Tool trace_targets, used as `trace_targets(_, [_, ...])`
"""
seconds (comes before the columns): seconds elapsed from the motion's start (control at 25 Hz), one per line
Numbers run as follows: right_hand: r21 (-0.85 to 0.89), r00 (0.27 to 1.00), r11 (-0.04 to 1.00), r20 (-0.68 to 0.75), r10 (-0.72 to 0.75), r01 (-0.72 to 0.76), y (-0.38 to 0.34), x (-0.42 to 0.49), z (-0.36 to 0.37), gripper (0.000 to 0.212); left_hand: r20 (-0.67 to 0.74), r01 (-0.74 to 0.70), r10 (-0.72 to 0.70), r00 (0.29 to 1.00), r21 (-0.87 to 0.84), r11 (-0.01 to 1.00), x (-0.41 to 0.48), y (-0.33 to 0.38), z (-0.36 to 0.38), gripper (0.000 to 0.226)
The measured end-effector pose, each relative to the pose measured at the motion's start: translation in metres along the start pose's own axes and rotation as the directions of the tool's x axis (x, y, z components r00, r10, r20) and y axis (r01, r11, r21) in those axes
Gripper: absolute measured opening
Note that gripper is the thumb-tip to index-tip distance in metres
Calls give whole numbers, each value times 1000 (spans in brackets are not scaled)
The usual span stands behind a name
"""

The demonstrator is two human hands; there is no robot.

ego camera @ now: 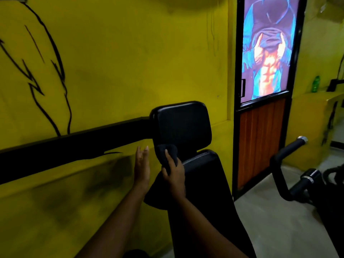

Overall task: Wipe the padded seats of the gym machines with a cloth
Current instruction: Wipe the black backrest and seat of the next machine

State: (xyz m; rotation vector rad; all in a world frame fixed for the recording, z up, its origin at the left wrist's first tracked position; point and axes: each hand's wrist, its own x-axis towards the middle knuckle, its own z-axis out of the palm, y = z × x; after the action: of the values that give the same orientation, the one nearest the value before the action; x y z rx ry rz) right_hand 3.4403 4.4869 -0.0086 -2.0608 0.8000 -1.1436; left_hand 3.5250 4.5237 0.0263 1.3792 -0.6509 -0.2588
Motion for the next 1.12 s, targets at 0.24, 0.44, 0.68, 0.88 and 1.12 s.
trace_targets(0.24, [-36,972,992,210,-107,117,21,-68,-70,53,-6,122,-122,992,5,992,-108,-2,-18,47])
trace_targets(0.44, [-25,946,1000,322,23,-16,84,-177,-134,48,-2,386,-387,922,17,922,-252,-54,7,41])
trace_targets(0.68, [-165,847,979,498,184,-116,176,-287,-200,50,-40,718,-718,695,86,691,-404,-152,25,40])
trace_targets(0.88, [-446,681,864,709,180,236,257,-339,-205,51,-168,834,-819,549,50,550,-475,-229,44,43])
trace_targets(1.12, [-371,493,728,868,52,577,335,-407,-151,49,-258,842,-881,397,-280,461,-501,-326,80,75])
